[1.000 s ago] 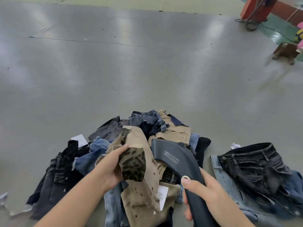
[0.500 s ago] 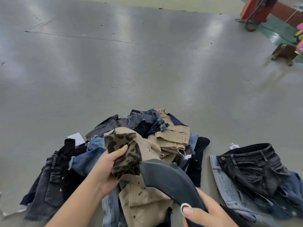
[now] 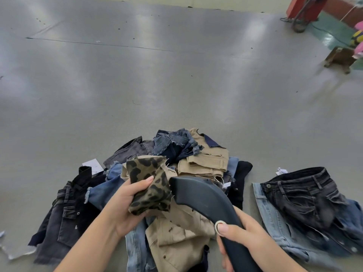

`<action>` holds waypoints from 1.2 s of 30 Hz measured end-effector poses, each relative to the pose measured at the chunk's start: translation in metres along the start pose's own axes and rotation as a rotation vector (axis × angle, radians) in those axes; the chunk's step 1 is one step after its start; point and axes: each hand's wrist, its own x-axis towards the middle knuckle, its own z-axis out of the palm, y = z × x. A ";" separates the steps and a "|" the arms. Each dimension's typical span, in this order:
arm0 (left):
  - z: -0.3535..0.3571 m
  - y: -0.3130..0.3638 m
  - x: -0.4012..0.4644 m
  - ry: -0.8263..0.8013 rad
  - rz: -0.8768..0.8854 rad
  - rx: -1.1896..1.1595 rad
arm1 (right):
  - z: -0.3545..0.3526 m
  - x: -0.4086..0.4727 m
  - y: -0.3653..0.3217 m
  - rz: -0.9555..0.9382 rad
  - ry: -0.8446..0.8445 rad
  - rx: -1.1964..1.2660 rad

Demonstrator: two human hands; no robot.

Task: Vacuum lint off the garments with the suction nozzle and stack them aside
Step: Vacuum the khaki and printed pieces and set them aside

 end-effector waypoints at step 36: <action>0.007 0.006 -0.001 -0.052 0.003 -0.156 | -0.023 -0.020 -0.024 -0.076 -0.046 -0.065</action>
